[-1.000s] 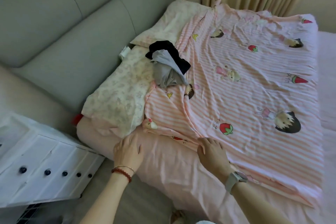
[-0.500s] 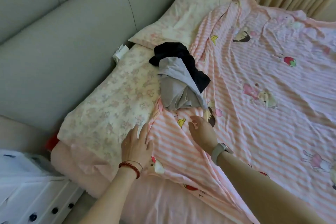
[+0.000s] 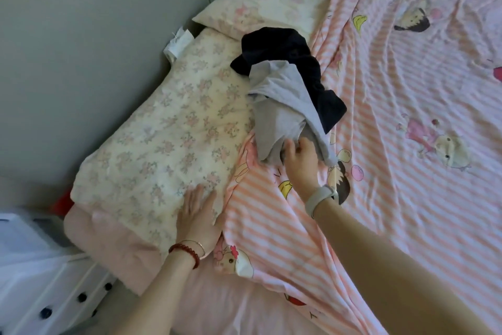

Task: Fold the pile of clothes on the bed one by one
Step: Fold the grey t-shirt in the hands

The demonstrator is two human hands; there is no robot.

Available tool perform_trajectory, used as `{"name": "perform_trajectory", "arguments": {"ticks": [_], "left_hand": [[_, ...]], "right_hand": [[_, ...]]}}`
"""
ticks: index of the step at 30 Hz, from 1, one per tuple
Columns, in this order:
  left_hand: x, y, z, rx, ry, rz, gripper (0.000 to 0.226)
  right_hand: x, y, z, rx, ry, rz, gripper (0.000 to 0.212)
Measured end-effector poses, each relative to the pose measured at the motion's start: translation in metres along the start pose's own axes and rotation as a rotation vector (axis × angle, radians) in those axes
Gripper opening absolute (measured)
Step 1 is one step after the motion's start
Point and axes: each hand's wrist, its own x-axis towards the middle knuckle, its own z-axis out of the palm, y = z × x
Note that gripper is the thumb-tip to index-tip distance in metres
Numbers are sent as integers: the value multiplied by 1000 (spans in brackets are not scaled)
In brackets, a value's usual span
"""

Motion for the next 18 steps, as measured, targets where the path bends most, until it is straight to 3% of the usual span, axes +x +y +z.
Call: {"name": "perform_trajectory", "arguments": {"ticks": [3,6,11,16,18], "left_hand": [[-12,17,-16,-302,117,99,56],[-39,54,-38,-446,238,368,58],[-90,127,-63,-582,138,722,57],[-152,178,-91,-823,65,848,43],[-177,190,-105,-829,77,955,40]], "right_hand": [[-49,-8,-29,-57,14,-202,29],[-95,-18,-72,37,-52,-282,22],[-132,-54,-164,-131,-184,-331,29],[-185,-131,-276,-33,303,-571,13],[-213,-154,-301,-141,227,-550,12]]}}
